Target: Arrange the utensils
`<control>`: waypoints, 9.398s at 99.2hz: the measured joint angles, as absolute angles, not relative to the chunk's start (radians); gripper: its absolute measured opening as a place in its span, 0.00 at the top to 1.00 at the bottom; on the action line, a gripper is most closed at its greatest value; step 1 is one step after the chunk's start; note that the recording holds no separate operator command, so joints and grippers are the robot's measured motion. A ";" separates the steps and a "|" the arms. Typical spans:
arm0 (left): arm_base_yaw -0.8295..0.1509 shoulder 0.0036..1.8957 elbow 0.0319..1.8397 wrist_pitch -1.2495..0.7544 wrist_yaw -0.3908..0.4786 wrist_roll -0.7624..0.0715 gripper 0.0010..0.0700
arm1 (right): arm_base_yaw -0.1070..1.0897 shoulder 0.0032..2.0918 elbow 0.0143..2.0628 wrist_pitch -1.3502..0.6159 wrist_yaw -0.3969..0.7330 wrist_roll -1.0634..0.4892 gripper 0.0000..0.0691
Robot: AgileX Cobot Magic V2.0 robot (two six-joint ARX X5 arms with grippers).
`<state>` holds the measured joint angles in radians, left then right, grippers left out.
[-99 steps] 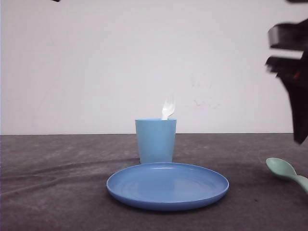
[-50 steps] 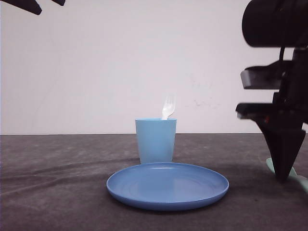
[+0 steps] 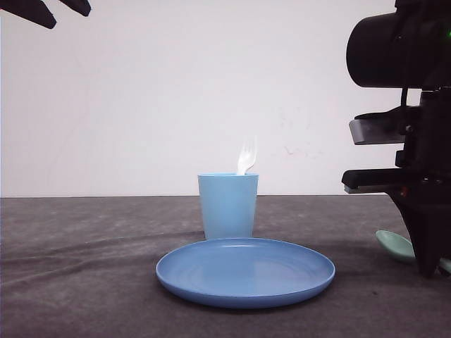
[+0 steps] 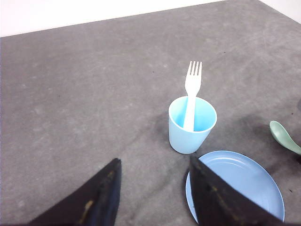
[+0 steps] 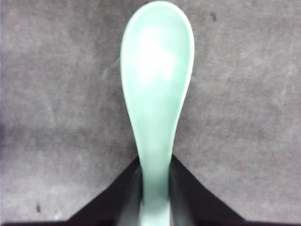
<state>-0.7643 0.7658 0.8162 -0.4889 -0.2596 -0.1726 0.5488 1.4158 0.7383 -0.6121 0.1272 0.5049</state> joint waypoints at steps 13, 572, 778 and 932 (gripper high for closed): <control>-0.764 0.766 0.816 -0.491 -0.260 -0.173 0.62 | 0.549 1.415 0.738 -0.612 0.128 0.502 0.89; -0.764 0.766 0.816 -0.561 -0.260 -0.240 0.62 | 0.710 1.859 1.188 -0.198 0.081 0.358 0.41; -0.764 0.805 0.816 -0.561 -0.260 -0.240 0.62 | 1.008 1.575 0.846 -0.174 0.281 0.353 0.31; -0.764 0.805 0.816 -0.503 -0.255 -0.278 0.62 | 1.018 0.871 0.957 -0.463 0.475 0.337 0.17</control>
<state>-0.7643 0.8051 0.8162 -0.5034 -0.2550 -0.2779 1.0183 0.8707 0.9569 -0.4633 0.4751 0.3367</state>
